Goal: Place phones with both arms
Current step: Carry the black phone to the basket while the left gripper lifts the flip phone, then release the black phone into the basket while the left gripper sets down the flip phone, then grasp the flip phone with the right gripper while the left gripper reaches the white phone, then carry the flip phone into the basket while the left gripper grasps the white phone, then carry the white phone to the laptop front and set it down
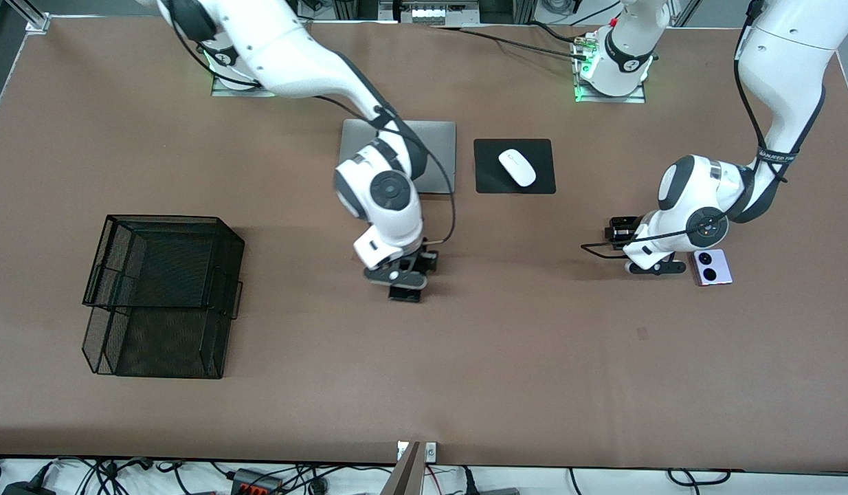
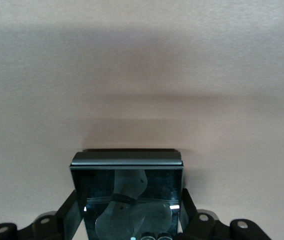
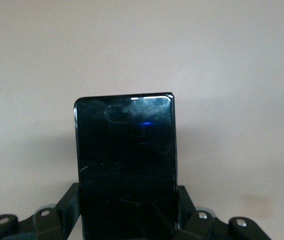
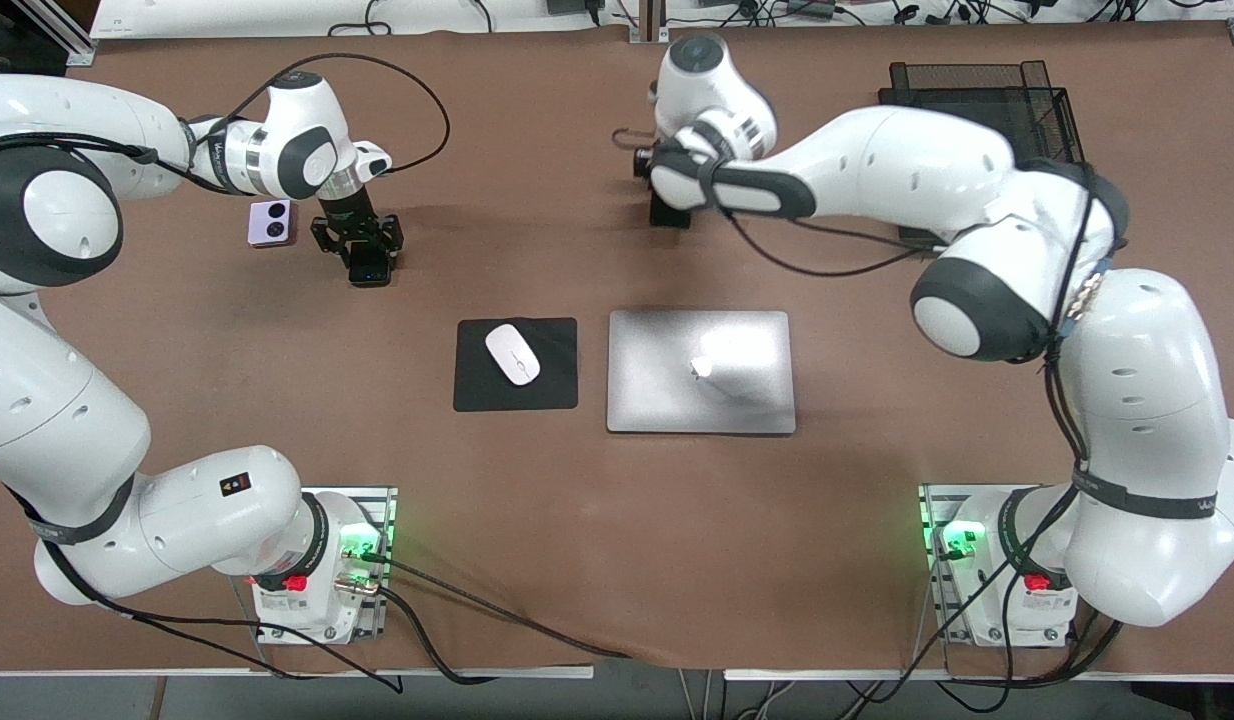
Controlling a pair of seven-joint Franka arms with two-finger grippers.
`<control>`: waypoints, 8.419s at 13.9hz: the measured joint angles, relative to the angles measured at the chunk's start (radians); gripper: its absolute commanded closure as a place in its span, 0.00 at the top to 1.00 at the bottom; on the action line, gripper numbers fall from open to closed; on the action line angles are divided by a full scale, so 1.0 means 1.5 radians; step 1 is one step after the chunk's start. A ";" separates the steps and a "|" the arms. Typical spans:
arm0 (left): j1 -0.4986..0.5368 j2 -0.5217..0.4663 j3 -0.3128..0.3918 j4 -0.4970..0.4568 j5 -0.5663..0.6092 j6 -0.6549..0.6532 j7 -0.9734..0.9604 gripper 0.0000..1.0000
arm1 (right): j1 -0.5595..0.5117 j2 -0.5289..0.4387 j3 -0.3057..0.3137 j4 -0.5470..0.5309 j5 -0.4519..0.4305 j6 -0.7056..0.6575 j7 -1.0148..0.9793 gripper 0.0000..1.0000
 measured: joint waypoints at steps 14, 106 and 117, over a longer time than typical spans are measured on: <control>-0.246 0.156 -0.085 0.430 -0.112 -0.220 -0.129 0.31 | -0.316 -0.185 -0.003 -0.022 0.000 -0.430 -0.427 0.24; 0.009 0.177 -0.228 0.400 0.109 -0.355 0.047 0.25 | -0.491 -0.231 0.136 -0.110 -0.047 -0.306 -0.420 0.30; -0.368 0.384 -0.218 0.522 0.105 0.063 -0.318 0.25 | -0.628 -0.193 0.138 -0.154 -0.048 -0.270 -0.564 0.31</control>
